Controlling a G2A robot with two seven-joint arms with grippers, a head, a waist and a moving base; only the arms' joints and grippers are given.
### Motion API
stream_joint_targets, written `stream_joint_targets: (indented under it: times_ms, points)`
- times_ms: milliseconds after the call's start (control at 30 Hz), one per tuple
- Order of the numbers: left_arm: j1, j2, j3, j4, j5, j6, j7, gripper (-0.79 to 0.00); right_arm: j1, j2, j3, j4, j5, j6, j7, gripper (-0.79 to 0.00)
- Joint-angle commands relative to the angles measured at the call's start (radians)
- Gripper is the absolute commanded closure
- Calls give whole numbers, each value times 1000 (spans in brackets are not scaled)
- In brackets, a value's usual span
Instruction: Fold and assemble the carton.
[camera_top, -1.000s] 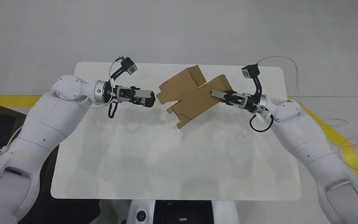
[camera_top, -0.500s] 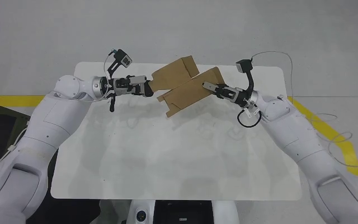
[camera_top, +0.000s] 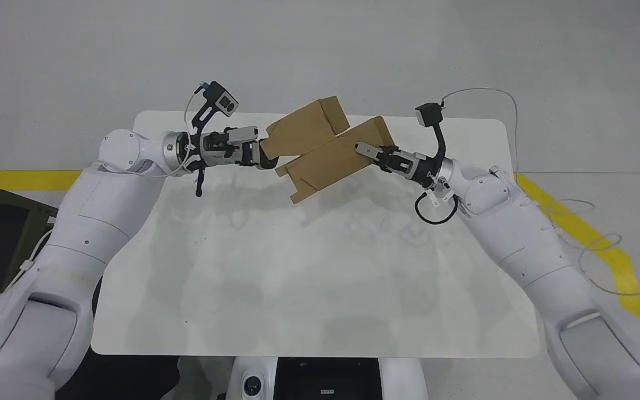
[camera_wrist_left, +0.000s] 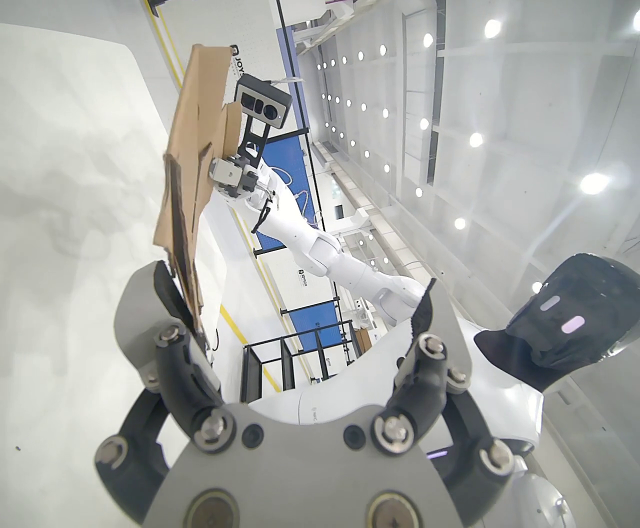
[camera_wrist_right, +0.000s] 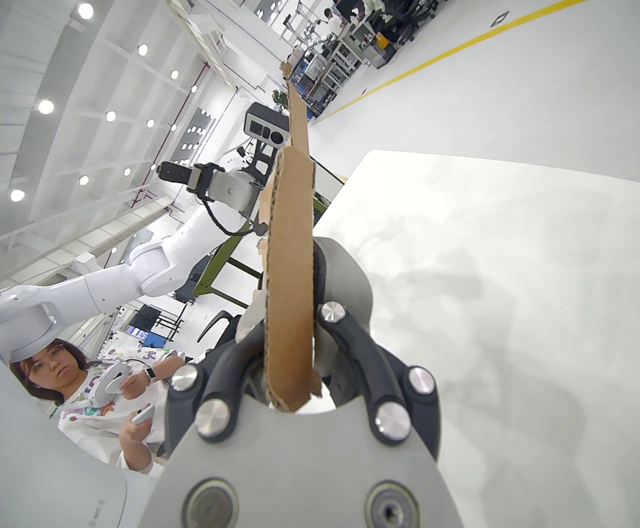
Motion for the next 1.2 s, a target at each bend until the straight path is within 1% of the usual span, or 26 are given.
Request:
stream_joint_targets:
  times_ms: [0,367,600,767,967,1167]
  points:
    - [5,0,-13,-5,9,8,-7,-785,-2,-3,4,3,-8,0,-9,0]
    - [30,-9,-81,-30,31,33,-32,-785,-10,-20,21,17,-52,10,-14,0]
    - [28,-25,-92,-18,90,-12,13,-785,-10,-34,24,23,-43,0,16,0]
    - [25,-35,-97,5,140,-47,48,-785,-5,-44,26,34,-42,-6,27,0]
    - [18,-48,-101,54,158,-54,55,-785,1,-57,27,49,-46,-13,38,0]
    - [15,-59,-101,81,174,-58,59,-785,5,-68,30,66,-48,-20,42,0]
